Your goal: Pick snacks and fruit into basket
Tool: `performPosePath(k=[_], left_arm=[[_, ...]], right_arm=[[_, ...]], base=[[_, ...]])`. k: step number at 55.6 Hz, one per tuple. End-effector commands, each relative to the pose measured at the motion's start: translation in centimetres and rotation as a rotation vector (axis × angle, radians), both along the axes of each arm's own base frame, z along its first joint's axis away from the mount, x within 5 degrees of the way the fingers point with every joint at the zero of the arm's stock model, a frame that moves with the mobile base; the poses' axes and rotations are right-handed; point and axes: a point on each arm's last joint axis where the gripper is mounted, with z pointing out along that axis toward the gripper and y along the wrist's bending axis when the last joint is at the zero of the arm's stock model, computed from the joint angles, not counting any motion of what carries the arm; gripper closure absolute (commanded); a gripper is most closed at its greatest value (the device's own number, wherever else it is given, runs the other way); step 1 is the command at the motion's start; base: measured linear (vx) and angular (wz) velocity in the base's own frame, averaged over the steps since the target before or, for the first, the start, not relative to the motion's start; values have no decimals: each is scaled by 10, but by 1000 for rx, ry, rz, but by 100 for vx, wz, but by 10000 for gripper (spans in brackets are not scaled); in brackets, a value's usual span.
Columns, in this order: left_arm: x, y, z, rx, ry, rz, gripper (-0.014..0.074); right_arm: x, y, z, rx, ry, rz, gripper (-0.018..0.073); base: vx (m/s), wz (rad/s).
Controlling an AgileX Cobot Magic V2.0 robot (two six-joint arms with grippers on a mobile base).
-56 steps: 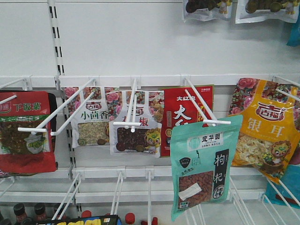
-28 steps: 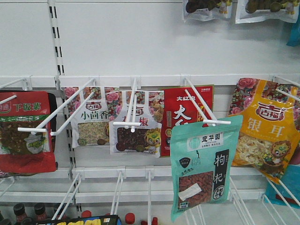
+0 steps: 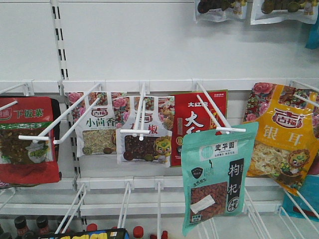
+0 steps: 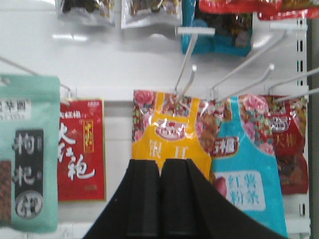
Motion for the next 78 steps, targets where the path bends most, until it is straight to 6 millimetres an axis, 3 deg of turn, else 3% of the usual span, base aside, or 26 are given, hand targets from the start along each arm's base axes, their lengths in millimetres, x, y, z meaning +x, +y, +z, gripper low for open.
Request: performPosePath(k=[1, 7, 14, 24, 33, 44, 51, 57, 78], left_arm=[[-11, 0, 43, -11, -80, -5, 605], [-8, 0, 81, -8, -89, -4, 605], [10, 0, 97, -10, -54, -4, 604], [44, 1, 83, -17, 140, -3, 584], [57, 2, 72, -20, 261, -2, 475], [62, 2, 59, -30, 371, -3, 218], [62, 2, 56, -31, 400, -2, 121], [62, 2, 56, -30, 398, -3, 103], [62, 2, 65, -28, 298, -3, 103]], right_arm=[[-10, 1, 45, -4, -69, 0, 568], [-1, 1, 67, -4, 63, 12, 568], [19, 1, 81, -1, 159, 16, 566], [50, -1, 71, 8, 302, 17, 559], [63, -1, 61, 12, 407, 21, 514], [65, -1, 57, 12, 450, 24, 337], [65, -1, 57, 9, 450, 23, 198], [65, -1, 57, 14, 450, 24, 146], [65, -1, 57, 14, 450, 24, 146]], base=[[0, 0], [0, 0], [0, 0], [0, 0], [0, 0], [0, 0], [0, 0], [0, 0], [0, 0]])
